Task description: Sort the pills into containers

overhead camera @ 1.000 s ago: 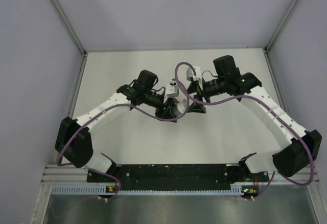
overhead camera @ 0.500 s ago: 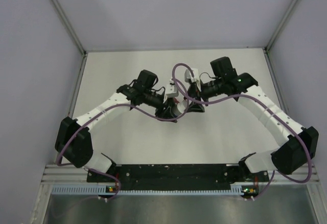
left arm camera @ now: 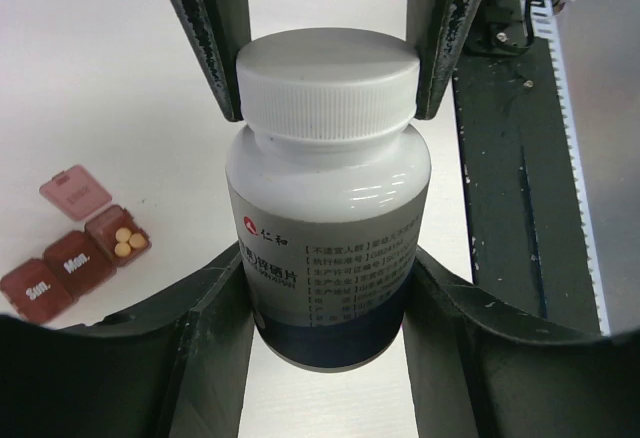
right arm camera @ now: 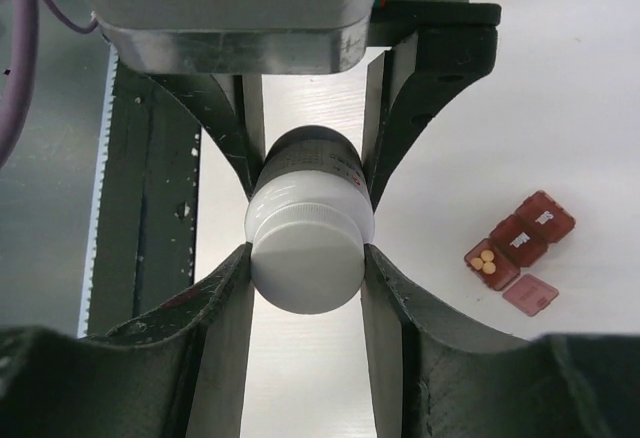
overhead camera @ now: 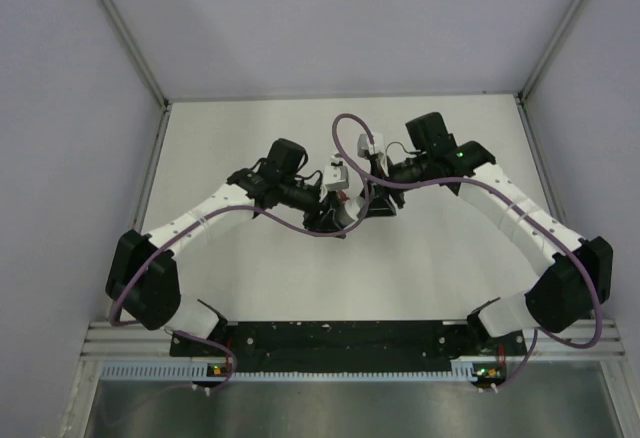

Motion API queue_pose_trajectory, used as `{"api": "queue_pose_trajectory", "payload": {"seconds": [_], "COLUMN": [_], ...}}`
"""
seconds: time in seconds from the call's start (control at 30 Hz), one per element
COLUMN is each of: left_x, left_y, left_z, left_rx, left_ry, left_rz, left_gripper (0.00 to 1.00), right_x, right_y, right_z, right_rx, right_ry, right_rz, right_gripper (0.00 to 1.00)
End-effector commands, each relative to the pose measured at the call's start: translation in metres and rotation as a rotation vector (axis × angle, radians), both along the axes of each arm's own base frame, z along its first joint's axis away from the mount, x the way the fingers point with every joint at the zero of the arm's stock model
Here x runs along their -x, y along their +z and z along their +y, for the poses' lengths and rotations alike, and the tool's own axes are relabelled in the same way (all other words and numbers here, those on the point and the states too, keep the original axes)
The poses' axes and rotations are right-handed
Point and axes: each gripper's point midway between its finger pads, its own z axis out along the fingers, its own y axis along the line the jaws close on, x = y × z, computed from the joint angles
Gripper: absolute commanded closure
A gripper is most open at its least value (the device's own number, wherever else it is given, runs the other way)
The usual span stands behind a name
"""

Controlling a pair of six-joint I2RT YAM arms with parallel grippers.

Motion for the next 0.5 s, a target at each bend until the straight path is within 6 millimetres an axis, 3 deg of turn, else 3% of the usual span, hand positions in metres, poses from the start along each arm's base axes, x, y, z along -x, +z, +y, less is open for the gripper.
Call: {"api": "queue_pose_trajectory", "payload": {"seconds": [0.0,0.13,0.47], "left_x": [-0.022,-0.044,-0.098], "left_y": [0.019,0.020,0.020], "left_z": [-0.003,0.004,0.020], "left_rx": [0.038,0.007,-0.104], "left_ry": [0.088,0.198,0.532], "left_rz": [-0.150,-0.248,-0.578], "left_gripper": [1.00,1.00,1.00], "right_x": [0.000,-0.006,-0.047], "right_y": [0.002,-0.007,-0.038], "right_z": [0.014,0.021,0.038], "right_rx": [-0.026,-0.004,0.017], "right_ry": [0.001,-0.032,-0.183], "right_rz": [0.107,0.216,0.504], "right_gripper": [0.71,0.73,0.74]}}
